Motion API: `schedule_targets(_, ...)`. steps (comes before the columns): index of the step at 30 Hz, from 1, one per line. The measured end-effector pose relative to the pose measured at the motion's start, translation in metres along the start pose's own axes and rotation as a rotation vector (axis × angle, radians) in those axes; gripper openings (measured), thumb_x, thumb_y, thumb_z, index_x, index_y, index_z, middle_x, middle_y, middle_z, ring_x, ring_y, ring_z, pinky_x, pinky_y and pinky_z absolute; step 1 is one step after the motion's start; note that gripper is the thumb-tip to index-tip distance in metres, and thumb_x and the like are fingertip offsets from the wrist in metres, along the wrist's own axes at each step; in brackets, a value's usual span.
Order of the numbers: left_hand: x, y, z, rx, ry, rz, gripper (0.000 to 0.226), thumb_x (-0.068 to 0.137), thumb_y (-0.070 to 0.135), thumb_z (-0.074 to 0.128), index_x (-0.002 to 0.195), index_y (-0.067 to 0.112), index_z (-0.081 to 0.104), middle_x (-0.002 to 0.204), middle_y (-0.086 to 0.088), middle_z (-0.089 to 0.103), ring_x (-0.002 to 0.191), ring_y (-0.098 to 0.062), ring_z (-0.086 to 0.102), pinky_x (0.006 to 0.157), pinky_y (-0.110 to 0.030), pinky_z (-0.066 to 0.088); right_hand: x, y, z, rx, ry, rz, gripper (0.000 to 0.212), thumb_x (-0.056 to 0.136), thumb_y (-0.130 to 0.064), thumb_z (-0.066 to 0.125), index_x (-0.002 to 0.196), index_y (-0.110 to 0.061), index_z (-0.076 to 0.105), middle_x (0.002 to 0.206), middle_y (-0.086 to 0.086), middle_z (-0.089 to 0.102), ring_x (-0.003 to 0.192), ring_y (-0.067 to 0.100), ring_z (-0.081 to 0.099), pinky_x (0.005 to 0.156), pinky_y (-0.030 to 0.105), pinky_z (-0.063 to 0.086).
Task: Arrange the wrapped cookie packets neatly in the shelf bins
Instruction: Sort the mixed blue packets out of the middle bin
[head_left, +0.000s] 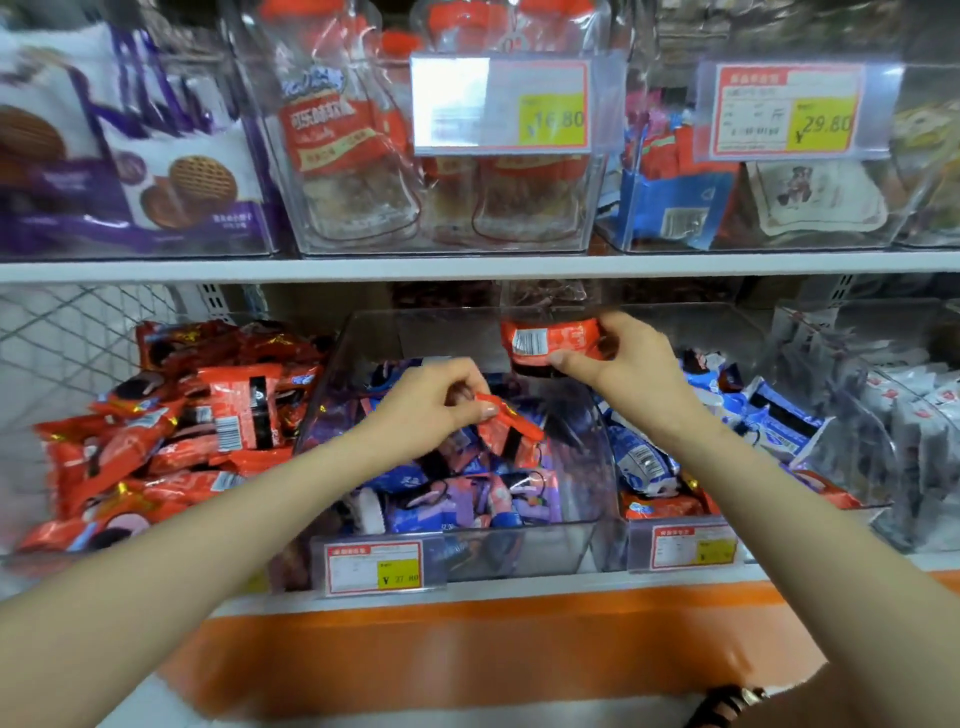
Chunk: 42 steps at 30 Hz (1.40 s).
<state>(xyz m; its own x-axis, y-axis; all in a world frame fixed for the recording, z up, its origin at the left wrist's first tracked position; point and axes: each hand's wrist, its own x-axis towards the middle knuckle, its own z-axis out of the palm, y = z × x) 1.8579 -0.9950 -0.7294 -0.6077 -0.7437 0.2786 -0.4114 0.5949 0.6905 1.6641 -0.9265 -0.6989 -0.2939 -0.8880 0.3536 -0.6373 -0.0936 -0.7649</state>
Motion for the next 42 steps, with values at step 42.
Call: schedule_targets(42,-0.121,-0.082,-0.140,0.415,0.387,-0.205,0.019,0.086,0.019,0.064,0.105,0.016,0.065,0.094,0.008,0.058,0.096,-0.018,0.056,0.085,-0.041,0.048,0.020,-0.101,0.189,-0.377,-0.357,-0.301,0.039,0.070,-0.058,0.070,0.095,-0.028,0.067,0.100,-0.007,0.069,0.101,0.017,0.059,0.097,0.039,0.040)
